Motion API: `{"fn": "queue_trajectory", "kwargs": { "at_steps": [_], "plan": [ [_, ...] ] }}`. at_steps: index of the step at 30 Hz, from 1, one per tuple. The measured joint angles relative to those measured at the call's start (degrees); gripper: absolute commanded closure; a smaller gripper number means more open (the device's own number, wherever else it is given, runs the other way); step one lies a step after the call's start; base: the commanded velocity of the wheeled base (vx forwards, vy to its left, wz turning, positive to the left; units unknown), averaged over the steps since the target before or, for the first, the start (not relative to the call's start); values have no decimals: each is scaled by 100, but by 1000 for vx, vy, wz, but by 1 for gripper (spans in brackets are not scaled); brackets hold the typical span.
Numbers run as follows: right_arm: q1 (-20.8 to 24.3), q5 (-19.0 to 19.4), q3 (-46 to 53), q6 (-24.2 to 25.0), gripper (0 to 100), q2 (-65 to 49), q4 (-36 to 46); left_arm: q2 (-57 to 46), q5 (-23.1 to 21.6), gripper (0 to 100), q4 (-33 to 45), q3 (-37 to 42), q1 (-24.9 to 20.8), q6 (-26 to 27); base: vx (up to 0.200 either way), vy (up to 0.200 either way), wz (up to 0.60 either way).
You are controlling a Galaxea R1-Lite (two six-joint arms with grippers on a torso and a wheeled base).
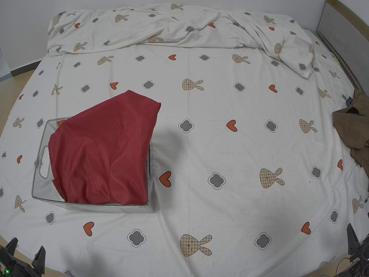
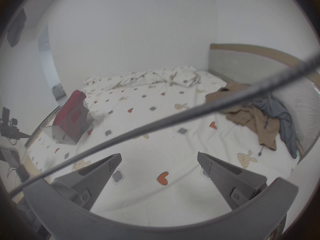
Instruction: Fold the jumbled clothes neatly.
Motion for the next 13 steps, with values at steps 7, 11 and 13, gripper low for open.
{"fn": "queue_trajectory", "kwargs": {
  "at_steps": [7, 11, 13],
  "plan": [
    [37, -5, 0, 2, 0, -160, -2, -689, -397, 0, -76, 55, -45, 94, 0, 0, 0],
    [48, 0, 0, 5, 0, -204, -5, -965, -800, 0, -304, 123, -102, 154, 0, 0, 0],
    [50, -2, 0, 9, 0, -218, -5, -1042, -840, 0, -399, 179, -118, 211, 0, 0, 0]
  ]
}}
